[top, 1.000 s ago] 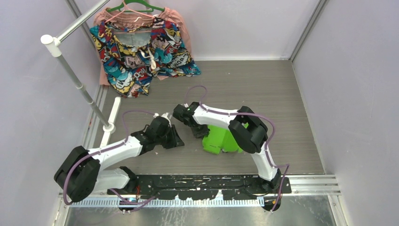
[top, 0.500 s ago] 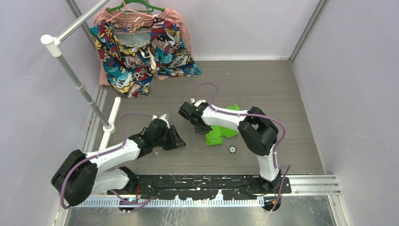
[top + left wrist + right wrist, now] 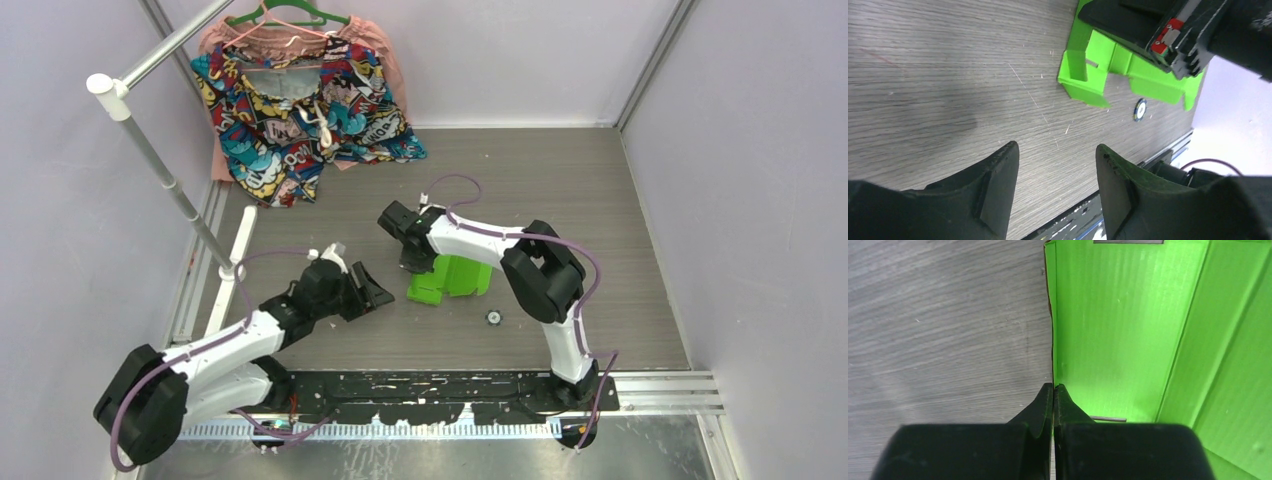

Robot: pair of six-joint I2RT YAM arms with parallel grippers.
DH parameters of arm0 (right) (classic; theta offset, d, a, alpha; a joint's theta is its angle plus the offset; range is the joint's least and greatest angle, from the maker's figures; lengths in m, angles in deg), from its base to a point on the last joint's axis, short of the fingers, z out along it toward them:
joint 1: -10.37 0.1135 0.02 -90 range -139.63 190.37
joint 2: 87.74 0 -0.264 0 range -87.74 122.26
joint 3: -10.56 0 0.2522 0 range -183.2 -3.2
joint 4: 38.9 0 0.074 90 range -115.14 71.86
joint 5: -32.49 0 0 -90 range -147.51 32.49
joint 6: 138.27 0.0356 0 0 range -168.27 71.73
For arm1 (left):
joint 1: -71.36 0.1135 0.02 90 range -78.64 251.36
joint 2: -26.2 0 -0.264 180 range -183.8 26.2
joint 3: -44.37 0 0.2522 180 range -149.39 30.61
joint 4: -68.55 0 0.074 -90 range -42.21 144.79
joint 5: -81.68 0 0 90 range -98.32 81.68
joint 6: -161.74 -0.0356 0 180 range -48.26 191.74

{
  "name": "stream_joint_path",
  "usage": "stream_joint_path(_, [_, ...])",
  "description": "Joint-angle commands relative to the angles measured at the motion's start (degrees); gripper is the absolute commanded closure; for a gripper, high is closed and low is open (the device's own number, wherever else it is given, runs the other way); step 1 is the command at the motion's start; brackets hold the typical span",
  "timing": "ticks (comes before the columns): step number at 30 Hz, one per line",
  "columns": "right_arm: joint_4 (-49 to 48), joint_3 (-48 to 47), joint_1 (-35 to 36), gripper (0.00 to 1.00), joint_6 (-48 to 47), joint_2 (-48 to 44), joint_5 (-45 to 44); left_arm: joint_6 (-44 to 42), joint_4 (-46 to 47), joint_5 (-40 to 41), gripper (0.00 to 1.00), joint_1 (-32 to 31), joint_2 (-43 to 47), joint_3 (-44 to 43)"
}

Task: Fold the paper box
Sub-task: Fold the paper box at the center of the board.

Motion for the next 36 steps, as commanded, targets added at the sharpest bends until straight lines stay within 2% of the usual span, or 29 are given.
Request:
stream_joint_path(1, [1.3,-3.4,0.0,0.99,14.8,1.6,-0.5,3.5,1.6,3.7,0.45,1.8,5.1,1.7])
stream_joint_path(4, [7.2,-6.0,0.0,0.99,21.9,2.6,-2.8,4.7,0.3,5.0,0.58,3.9,7.9,2.8])
stream_joint_path(6, [12.3,-6.7,0.0,0.99,26.8,2.3,-4.8,4.0,-2.9,4.5,0.7,6.5,9.1,2.3])
stream_joint_path(9, [11.3,-4.4,-0.2,0.99,30.1,0.4,-4.9,2.1,-3.9,0.5,0.73,10.6,9.8,2.0])
stream_joint_path(10, [10.3,-3.0,-0.3,0.99,31.5,-1.0,-4.7,1.8,-3.5,-0.8,0.72,11.7,9.4,2.0])
stream_joint_path(14, [3.1,5.8,-1.0,0.99,37.8,-5.7,-1.3,2.6,3.6,-5.1,0.47,12.2,5.3,3.6])
stream_joint_path(16, [-1.4,10.3,-1.3,0.99,40.7,-8.1,0.9,2.5,7.3,-7.1,0.46,12.2,2.0,3.7])
stream_joint_path(18, [-5.0,13.4,-1.4,0.99,42.6,-9.8,2.2,3.1,12.2,-9.5,0.5,12.2,-2.2,3.9])
stream_joint_path(21, [-5.9,13.1,-1.8,0.99,42.2,-10.3,3.3,4.5,23.3,-14.6,0.51,12.2,-7.3,5.9])
stream_joint_path(22, [-7.0,13.4,-2.1,0.99,42.0,-10.5,4.3,5.3,29.7,-15.5,0.5,12.2,-8.7,7.1])
stream_joint_path(26, [-11.3,13.7,-2.8,0.99,42.8,-10.6,8.4,6.2,43.1,-16.4,0.48,12.2,-13.8,10.3])
stream_joint_path(28, [-12.6,13.0,-2.9,0.99,43.0,-9.8,10.4,6.4,47.8,-17.6,0.53,12.1,-17.0,10.3])
stream_joint_path(30, [-14.3,12.9,-3.0,0.99,43.2,-9.4,12.0,7.2,52.9,-18.0,0.64,12.1,-18.8,10.6])
stream_joint_path(31, [-15.3,13.1,-3.1,0.99,43.4,-9.3,13.1,7.9,55.3,-18.0,0.73,12.1,-19.9,11.0])
stream_joint_path(33, [-16.6,13.6,-3.3,0.99,43.5,-9.5,13.9,8.5,58.9,-17.8,0.81,12.1,-21.2,11.7])
stream_joint_path(36, [-17.7,14.3,-3.9,0.99,43.3,-10.4,14.5,9.1,62.3,-17.7,0.85,12.2,-22.1,12.8])
